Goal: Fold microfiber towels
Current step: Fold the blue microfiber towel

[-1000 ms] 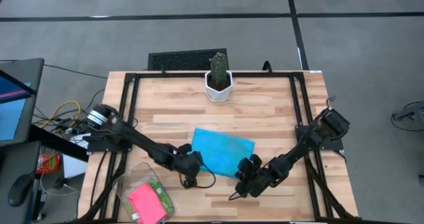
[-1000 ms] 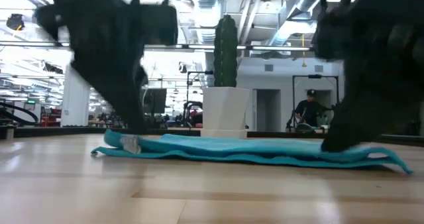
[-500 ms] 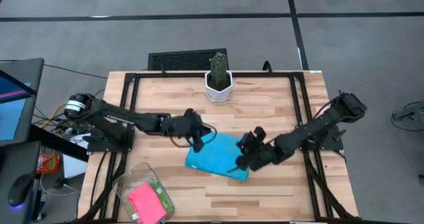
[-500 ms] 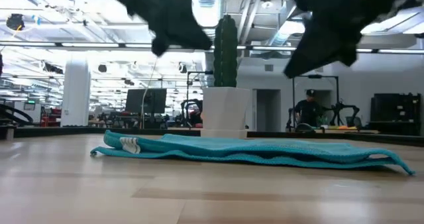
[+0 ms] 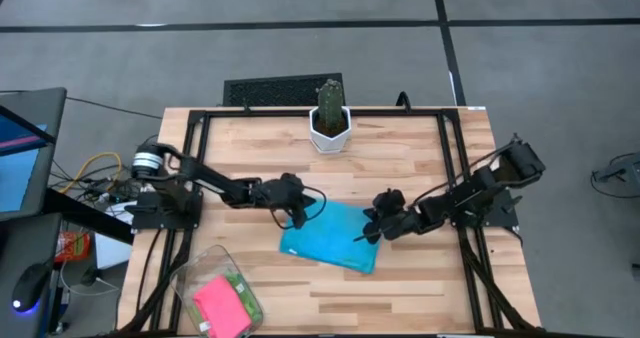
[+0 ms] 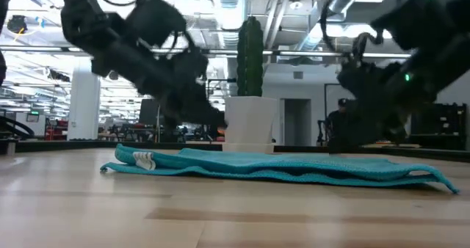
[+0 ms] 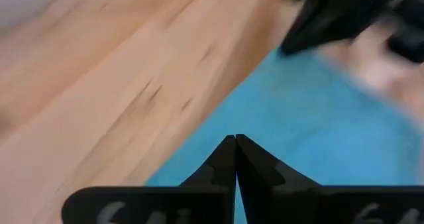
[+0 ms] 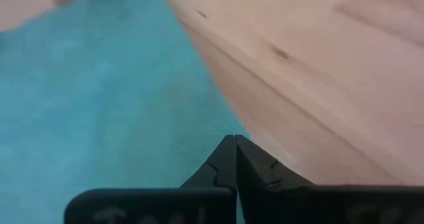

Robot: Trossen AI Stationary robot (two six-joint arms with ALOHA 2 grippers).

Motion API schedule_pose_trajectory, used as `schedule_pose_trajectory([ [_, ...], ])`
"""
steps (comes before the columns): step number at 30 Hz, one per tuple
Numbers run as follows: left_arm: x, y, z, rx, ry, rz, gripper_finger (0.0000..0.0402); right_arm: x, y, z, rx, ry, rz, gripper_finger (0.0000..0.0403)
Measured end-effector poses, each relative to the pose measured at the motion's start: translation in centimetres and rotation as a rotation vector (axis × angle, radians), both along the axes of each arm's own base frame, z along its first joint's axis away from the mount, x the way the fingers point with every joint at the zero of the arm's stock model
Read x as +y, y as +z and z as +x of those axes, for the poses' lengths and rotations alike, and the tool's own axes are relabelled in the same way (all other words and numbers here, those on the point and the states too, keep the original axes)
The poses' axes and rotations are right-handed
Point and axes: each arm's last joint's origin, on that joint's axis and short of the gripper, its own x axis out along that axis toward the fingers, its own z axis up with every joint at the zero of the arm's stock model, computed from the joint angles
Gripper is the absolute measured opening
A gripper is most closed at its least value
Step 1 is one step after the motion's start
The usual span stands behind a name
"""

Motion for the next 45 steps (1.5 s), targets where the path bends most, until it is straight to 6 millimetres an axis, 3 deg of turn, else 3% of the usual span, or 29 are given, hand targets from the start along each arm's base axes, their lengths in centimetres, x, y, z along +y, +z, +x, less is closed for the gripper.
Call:
schedule_pose_trajectory([
  [5,0.2,-3.5,0.0,0.123,0.059,0.001,0.0000,0.1,-1.6,-0.2,0.030,-0.042,0.004,0.0014],
  [10,0.2,-5.3,0.2,0.145,0.083,-0.020,0.0000,0.6,-2.2,-0.3,0.033,-0.042,-0.014,0.0012],
  [17,0.1,-5.3,0.2,0.158,0.056,-0.034,0.0000,1.5,0.6,-0.5,-0.116,-0.046,-0.123,0.0014],
  [24,0.1,-5.3,0.2,0.147,0.072,-0.039,0.0000,1.6,-2.4,-1.9,-0.003,-0.112,-0.122,0.0018],
  [30,0.1,-5.3,0.2,0.146,0.065,-0.046,0.0000,2.0,-4.5,-3.6,-0.071,-0.229,-0.094,0.0017],
  [36,0.0,-3.2,0.0,0.095,0.039,-0.112,0.0000,2.3,-2.9,-3.9,-0.068,-0.164,-0.083,0.0020],
  [41,0.1,1.4,0.0,-0.083,0.061,-0.105,0.0000,3.3,0.5,-3.4,-0.221,-0.116,-0.128,0.0024],
  [45,-0.8,2.3,0.4,-0.182,0.047,-0.071,0.0000,4.1,1.1,-3.0,-0.261,-0.060,-0.162,0.0015],
])
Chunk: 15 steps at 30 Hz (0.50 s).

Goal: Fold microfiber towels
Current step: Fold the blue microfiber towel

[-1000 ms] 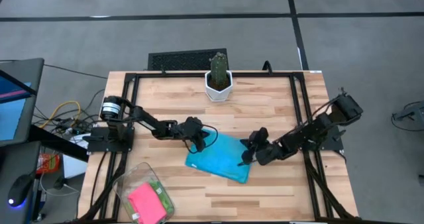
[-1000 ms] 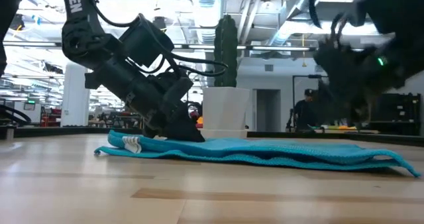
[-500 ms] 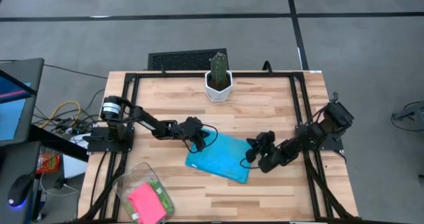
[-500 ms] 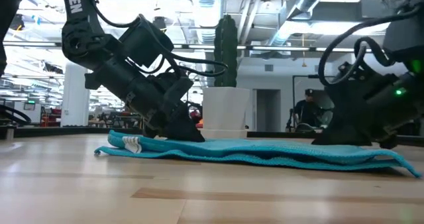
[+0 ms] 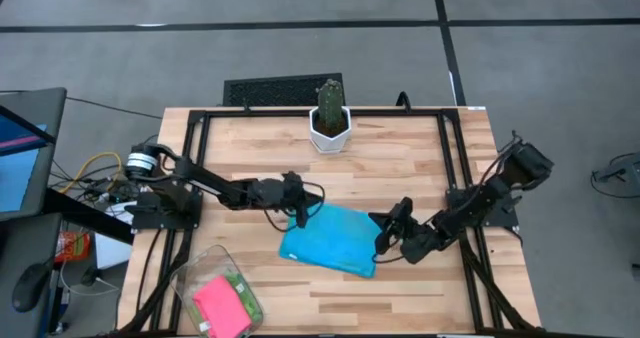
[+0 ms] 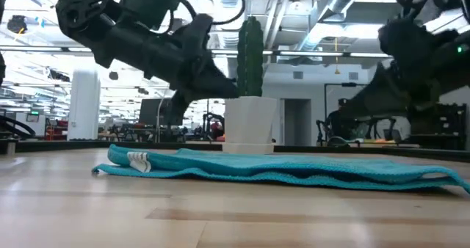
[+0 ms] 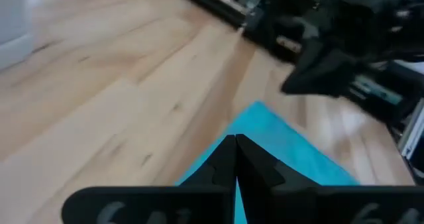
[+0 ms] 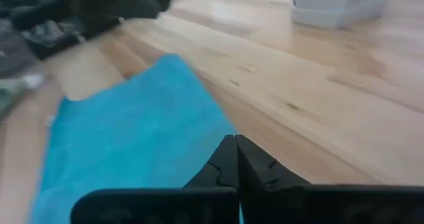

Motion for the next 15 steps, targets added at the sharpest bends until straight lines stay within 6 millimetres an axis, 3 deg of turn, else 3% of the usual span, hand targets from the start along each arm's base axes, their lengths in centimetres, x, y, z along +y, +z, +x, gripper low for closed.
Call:
schedule_pose_trajectory([
  [10,-1.1,-6.9,1.7,0.199,-0.010,0.054,0.0000,0.3,-5.8,-0.7,0.109,-0.081,0.046,0.0027],
  [15,-1.0,-7.7,1.8,0.203,0.005,0.044,0.0000,0.8,-6.4,-0.9,0.114,-0.072,0.013,0.0017],
])
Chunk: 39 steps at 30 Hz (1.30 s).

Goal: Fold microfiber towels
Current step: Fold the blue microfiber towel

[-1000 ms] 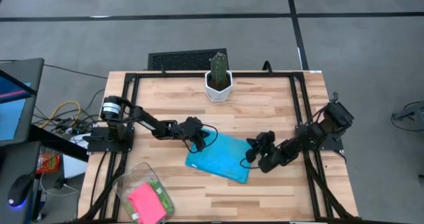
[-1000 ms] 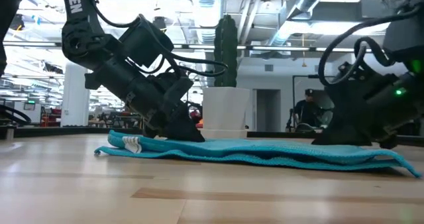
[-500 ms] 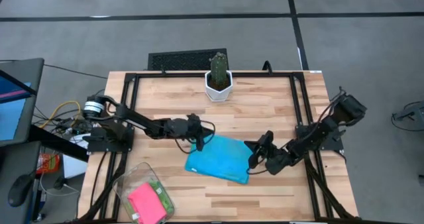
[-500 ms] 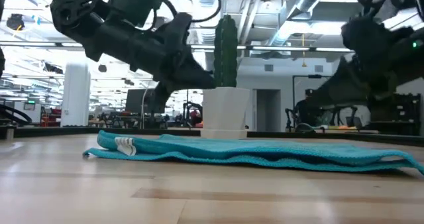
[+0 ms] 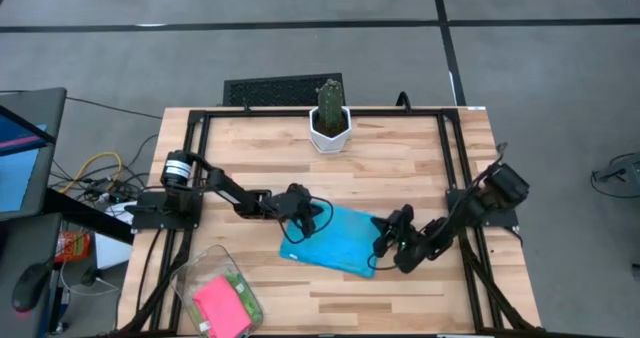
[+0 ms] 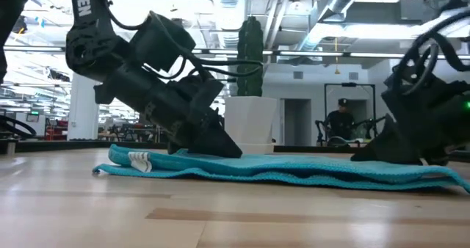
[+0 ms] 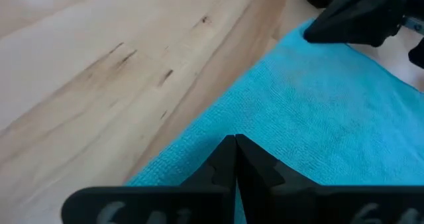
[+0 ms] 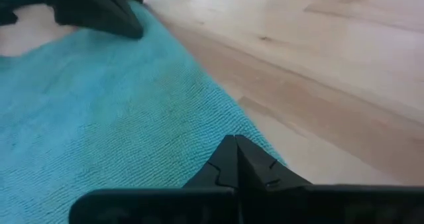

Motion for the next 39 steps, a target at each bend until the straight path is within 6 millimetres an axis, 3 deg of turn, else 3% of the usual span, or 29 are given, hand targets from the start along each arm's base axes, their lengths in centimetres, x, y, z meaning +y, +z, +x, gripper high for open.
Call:
schedule_pose_trajectory([
  [5,0.0,1.5,-0.1,-0.026,-0.029,-0.047,0.0000,0.4,3.5,0.5,-0.027,0.093,0.118,0.0027],
  [10,-0.1,5.5,0.0,-0.171,-0.053,-0.088,0.0000,-0.8,7.4,-0.5,-0.037,0.088,0.123,0.0072],
  [15,-0.2,7.0,1.0,-0.227,-0.051,-0.094,0.0000,-2.3,7.9,-1.1,0.139,0.156,0.186,0.0122],
  [22,-0.8,5.5,3.9,-0.188,-0.116,-0.079,0.0000,-2.9,6.7,-0.6,0.253,0.188,0.202,0.0167],
  [30,-1.3,2.5,6.9,-0.115,-0.174,-0.124,0.0000,-2.2,4.8,-0.6,0.347,0.214,0.196,0.0170],
  [34,-1.4,1.6,8.0,-0.064,-0.187,-0.128,0.0000,-2.3,4.8,-0.9,0.361,0.179,0.222,0.0151],
  [39,-1.4,1.4,8.6,-0.013,-0.174,-0.104,0.0000,-2.4,5.3,-1.2,0.376,0.204,0.236,0.0088],
])
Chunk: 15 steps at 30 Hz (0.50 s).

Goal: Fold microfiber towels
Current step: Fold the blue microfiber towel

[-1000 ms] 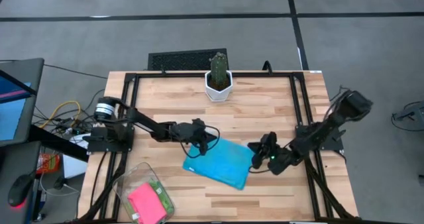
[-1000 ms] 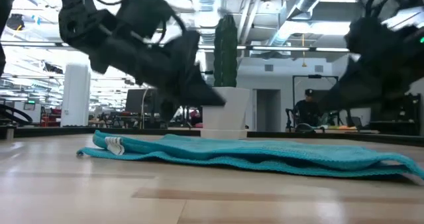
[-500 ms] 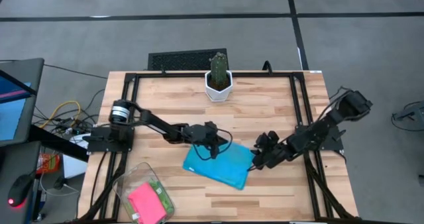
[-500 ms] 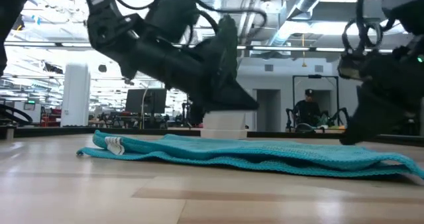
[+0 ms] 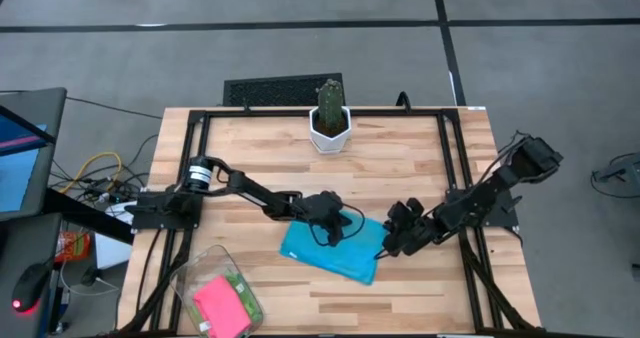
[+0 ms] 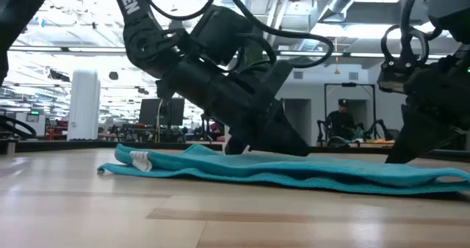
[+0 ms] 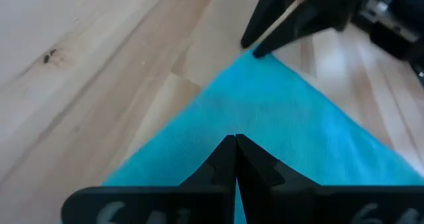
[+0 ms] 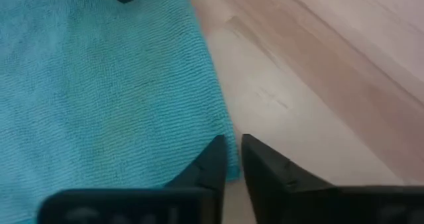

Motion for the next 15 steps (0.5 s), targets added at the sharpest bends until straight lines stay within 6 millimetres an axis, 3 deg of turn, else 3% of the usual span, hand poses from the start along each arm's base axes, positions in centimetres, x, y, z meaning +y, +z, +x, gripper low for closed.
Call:
schedule_pose_trajectory([
  [6,-0.1,0.3,0.6,0.028,-0.023,0.003,0.0000,0.0,1.0,-0.2,0.024,0.057,0.076,0.0014],
  [15,-0.2,0.9,1.3,0.054,-0.045,-0.003,0.0000,0.8,5.7,2.1,-0.027,0.171,0.113,0.0009],
])
